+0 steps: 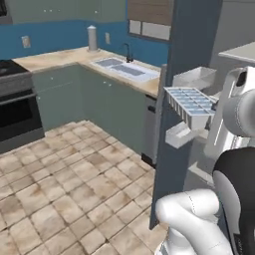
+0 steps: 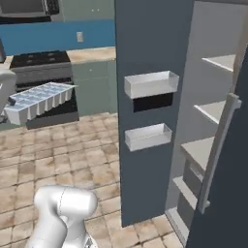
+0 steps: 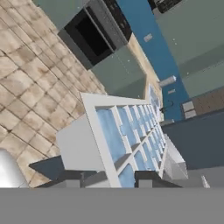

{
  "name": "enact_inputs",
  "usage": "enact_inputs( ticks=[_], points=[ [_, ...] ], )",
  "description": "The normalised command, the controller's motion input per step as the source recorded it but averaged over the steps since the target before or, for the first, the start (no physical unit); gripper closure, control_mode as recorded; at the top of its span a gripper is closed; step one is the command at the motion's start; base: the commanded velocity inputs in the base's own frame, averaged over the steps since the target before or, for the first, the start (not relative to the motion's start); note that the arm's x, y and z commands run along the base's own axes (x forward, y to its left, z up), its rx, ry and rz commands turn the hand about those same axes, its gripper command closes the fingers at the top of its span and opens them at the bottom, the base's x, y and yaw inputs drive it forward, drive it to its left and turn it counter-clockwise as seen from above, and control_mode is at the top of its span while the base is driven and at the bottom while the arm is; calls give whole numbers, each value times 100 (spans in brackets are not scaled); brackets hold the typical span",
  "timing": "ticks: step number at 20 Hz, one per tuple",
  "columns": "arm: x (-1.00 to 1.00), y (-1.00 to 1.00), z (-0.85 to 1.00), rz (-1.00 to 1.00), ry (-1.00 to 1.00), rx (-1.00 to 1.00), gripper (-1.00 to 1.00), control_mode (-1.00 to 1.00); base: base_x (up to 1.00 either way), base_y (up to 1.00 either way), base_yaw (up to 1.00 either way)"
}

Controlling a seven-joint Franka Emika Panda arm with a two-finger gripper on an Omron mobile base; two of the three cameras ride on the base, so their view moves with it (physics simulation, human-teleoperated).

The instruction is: Open the freezer door, pick up the ice cube tray from the freezer, and place it on the dining counter.

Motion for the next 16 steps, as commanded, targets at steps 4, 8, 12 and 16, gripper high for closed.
enact_inputs(
  ticks=[4, 8, 12, 16],
  points=[
    [0, 0, 0, 0, 0, 0, 100, 100, -19, -21, 94],
    [0, 0, 0, 0, 0, 0, 100, 100, -4, -2, 100],
    [0, 0, 0, 0, 0, 0, 100, 100, 0, 0, 100],
    [0, 0, 0, 0, 0, 0, 100, 100, 11, 0, 95]
  ],
)
